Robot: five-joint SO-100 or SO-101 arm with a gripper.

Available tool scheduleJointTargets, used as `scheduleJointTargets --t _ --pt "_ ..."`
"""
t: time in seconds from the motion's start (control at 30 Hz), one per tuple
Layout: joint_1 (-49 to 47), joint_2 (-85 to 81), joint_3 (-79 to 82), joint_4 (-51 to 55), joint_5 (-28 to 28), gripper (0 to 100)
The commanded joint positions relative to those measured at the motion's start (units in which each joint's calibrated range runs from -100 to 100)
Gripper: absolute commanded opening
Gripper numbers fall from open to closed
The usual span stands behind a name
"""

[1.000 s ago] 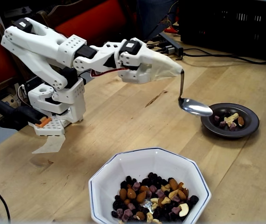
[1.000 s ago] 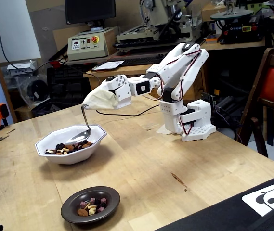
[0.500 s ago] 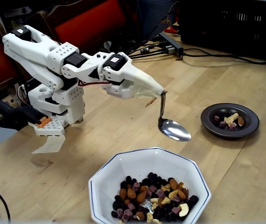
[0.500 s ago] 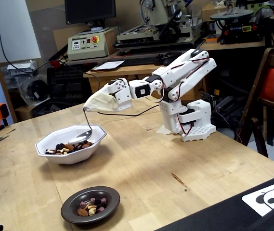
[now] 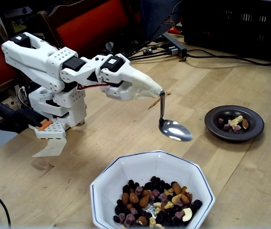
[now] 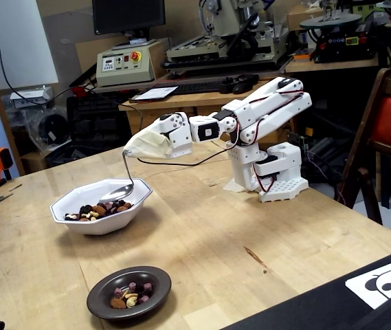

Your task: Use spoon to transfer food from the white bowl to brown plate

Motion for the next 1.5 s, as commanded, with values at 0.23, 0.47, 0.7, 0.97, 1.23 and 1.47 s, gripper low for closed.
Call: scheduleJointTargets --t 0.23,0.47,0.7,0.97,1.23,1.47 --pt "-0.96 -1.01 0.4 -0.76 -0.44 3" --pt "-6.29 -1.61 0.4 -0.76 -0.29 3" --pt "-6.89 -1.78 0.4 -0.76 -0.2 3" --pt "-7.55 -1.78 0.4 -0.45 -0.2 3" --pt "-7.63 -1.78 0.4 -0.21 -0.2 2" --pt "-7.55 -1.69 0.4 -0.05 -0.2 2"
